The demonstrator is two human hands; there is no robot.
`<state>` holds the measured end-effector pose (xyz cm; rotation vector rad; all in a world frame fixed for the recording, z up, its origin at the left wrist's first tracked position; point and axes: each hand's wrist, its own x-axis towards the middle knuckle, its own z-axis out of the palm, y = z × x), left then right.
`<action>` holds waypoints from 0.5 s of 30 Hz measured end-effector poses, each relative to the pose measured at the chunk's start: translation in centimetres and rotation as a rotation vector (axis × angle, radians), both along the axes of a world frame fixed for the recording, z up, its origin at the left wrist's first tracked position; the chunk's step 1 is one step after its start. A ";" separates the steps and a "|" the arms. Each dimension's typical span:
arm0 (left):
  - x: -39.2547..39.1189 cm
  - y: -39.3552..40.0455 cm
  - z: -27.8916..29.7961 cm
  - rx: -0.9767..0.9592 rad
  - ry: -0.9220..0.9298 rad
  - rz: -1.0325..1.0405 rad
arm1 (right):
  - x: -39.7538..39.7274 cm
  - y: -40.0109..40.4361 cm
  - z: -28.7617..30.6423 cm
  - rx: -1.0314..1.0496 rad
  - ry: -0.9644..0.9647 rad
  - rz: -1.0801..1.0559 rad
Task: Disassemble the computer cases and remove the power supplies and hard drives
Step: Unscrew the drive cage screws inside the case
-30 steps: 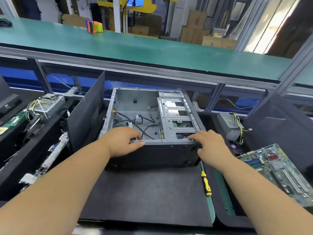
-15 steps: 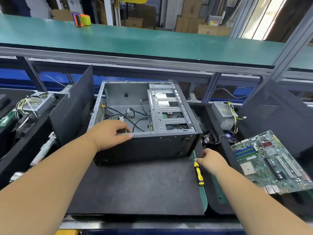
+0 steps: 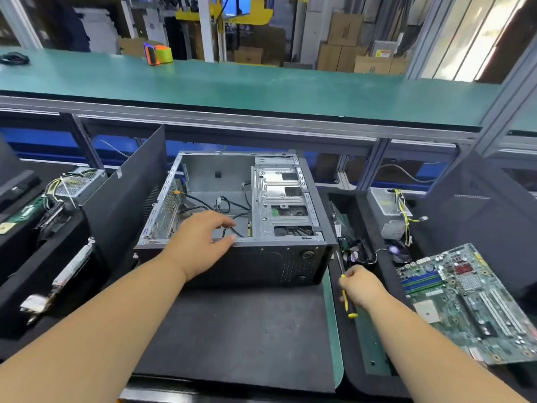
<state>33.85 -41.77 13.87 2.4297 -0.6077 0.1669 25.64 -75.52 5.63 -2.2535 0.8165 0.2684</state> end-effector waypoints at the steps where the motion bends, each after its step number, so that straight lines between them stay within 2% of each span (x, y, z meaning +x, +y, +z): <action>1: -0.3 -0.9 0.2 0.008 0.000 0.001 | 0.4 -0.5 0.6 0.064 -0.055 -0.040; 5: -1.7 -5.0 1.4 0.036 0.103 0.054 | 2.7 -1.4 4.2 0.033 -0.247 -0.005; 9: -2.3 -9.2 2.0 0.136 0.303 0.203 | 5.0 -0.2 8.3 0.010 -0.400 0.151; 12: -2.3 -10.9 1.6 0.108 0.424 0.280 | 6.7 0.7 9.9 -0.065 -0.472 0.366; 15: -2.4 -11.4 0.9 0.159 0.400 0.346 | 8.1 1.4 10.1 -0.204 -0.431 0.620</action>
